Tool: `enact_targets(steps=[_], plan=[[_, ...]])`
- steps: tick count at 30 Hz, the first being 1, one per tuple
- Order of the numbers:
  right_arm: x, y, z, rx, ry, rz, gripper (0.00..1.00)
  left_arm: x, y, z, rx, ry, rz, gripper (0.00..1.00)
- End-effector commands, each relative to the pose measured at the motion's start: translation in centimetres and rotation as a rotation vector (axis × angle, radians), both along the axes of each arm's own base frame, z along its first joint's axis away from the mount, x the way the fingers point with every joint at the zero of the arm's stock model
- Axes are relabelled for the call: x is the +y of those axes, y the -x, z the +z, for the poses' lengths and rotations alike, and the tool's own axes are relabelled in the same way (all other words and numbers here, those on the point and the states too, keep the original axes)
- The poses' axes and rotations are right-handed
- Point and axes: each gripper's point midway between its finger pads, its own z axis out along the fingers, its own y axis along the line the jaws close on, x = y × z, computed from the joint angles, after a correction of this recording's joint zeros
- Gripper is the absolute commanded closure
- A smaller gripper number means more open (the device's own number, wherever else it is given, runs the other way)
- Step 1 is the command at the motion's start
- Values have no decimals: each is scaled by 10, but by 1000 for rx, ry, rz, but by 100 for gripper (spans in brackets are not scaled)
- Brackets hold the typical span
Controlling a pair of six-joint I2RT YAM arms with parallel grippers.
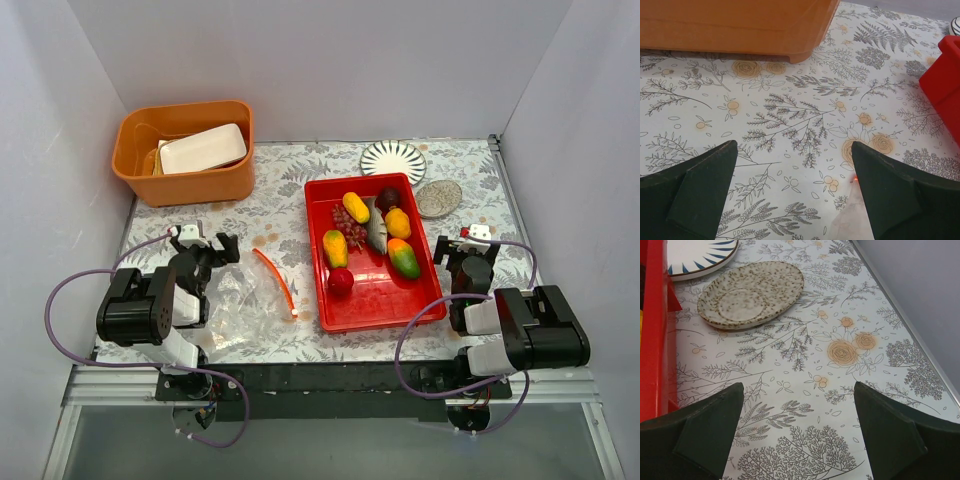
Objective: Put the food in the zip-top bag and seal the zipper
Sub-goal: Adjust the zipper food storage bag at the center of the board.
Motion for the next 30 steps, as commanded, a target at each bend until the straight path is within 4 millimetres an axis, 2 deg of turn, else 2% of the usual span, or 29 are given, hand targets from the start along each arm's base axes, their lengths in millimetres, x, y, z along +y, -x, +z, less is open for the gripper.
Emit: enact_targets(steps=[1, 2, 3, 4, 5, 6, 7, 8, 9, 10, 11, 12, 13, 14, 15, 16, 17, 19, 22, 23, 25, 27, 29, 30], plan=[[5, -4, 26, -78, 14, 27, 2, 1, -5, 8, -29, -15, 2, 2], [3, -3, 24, -50, 9, 6, 2, 1, -4, 8, -29, -16, 3, 2], [2, -18, 55, -99, -20, -20, 2, 2, -5, 8, -28, -12, 10, 2], [-7, -7, 17, 112, -16, -81, 2, 6, -6, 8, -23, -5, 38, 2], [-6, -11, 22, 141, -89, -114, 2, 12, -7, 6, -13, 2, 75, 2], [-1, -25, 44, 162, -105, -107, 2, 19, -4, 13, -36, 1, 112, 2], [1, -12, 25, 317, -102, -108, 2, 25, -2, 23, -58, 21, 159, 2], [5, -11, 26, 351, -140, -114, 2, 34, 0, 26, -45, 40, 216, 2], [6, -17, 40, 345, -169, -125, 2, 46, -9, 43, -59, 79, 290, 2], [7, -15, 40, 368, -181, -127, 2, 73, 3, 35, 34, 155, 492, 2], [12, -6, 31, 433, -183, -105, 2, 81, 1, 42, 56, 174, 553, 2], [17, -6, 37, 427, -198, -76, 2, 85, -9, 66, 45, 193, 581, 2], [28, -3, 34, 447, -221, -18, 2, 81, -3, 54, 160, 175, 573, 2], [34, 1, 34, 458, -230, 24, 2, 76, -4, 57, 196, 220, 569, 2], [40, 3, 40, 442, -233, 68, 2, 72, -10, 74, 198, 252, 556, 2], [50, 5, 41, 444, -257, 119, 2, 68, -1, 67, 269, 269, 559, 2], [55, 6, 45, 440, -271, 147, 2, 60, -1, 68, 294, 355, 554, 2], [75, 9, 58, 425, -303, 263, 2, 47, 2, 75, 354, 357, 491, 2], [104, 15, 76, 432, -365, 427, 2, 22, 8, 93, 387, 422, 370, 2], [112, 15, 85, 425, -387, 467, 2, 5, 12, 101, 401, 446, 275, 2], [129, 23, 91, 450, -439, 561, 2, -14, 23, 103, 460, 481, 179, 2], [137, 25, 99, 449, -456, 607, 2, -37, 40, 105, 491, 534, 64, 2], [139, 29, 99, 470, -464, 615, 2, -45, 55, 98, 518, 544, 40, 2], [139, 27, 105, 464, -459, 623, 2, -52, 61, 104, 498, 520, 29, 2]])
